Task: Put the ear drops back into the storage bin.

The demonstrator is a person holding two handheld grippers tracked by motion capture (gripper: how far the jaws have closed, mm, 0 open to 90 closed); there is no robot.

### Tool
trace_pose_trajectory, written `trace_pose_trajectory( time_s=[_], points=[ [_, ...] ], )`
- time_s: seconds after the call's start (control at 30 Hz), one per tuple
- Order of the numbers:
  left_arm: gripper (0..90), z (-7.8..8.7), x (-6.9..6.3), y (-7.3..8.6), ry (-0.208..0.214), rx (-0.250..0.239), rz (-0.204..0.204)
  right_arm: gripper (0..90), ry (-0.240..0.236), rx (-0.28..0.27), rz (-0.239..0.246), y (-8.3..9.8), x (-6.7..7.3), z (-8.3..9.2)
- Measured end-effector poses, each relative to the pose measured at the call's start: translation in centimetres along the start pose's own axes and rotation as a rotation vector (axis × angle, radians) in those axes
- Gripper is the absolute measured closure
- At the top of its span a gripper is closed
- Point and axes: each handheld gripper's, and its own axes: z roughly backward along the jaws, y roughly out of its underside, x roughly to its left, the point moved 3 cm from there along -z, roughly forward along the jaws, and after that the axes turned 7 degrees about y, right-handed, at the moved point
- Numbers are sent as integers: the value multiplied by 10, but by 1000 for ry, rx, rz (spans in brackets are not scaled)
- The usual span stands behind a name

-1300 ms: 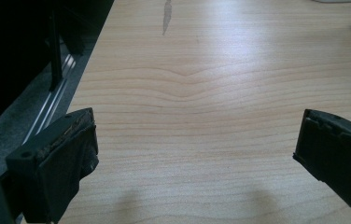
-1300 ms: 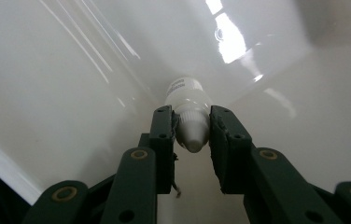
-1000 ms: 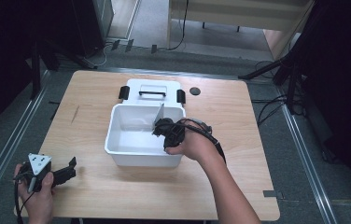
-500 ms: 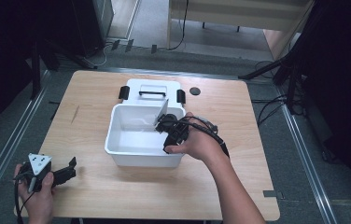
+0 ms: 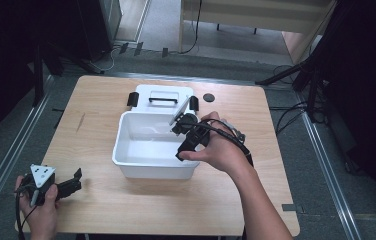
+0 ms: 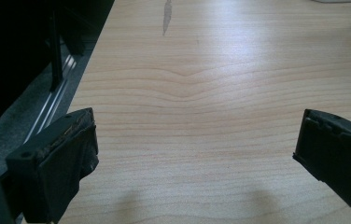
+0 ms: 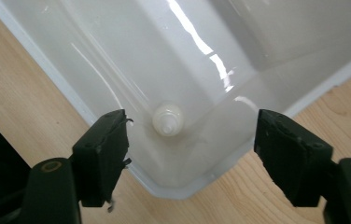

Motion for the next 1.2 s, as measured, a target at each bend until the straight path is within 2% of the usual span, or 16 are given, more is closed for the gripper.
trace_pose_trajectory(
  time_s=[0.23,0.4,0.43,0.57,0.8,0.93,1.2],
  points=[
    [0,0,0,0,0,1,0,188,38,-40,-50,13,-12,11],
    [0,0,-1,0,0,-1,-1,178,40,-50,-89,24,-21,12],
    [0,0,-1,0,1,1,-3,179,38,-70,-119,32,-28,12],
    [0,0,-1,0,-1,1,-4,182,23,-94,-161,45,-36,13],
    [0,0,-1,0,-4,1,-6,176,35,-103,-191,67,-42,11],
    [0,0,-1,0,-5,3,-12,186,42,-121,-239,86,-49,10],
    [0,0,-2,0,-6,2,-9,187,57,-150,-284,110,-60,7]
  ],
)
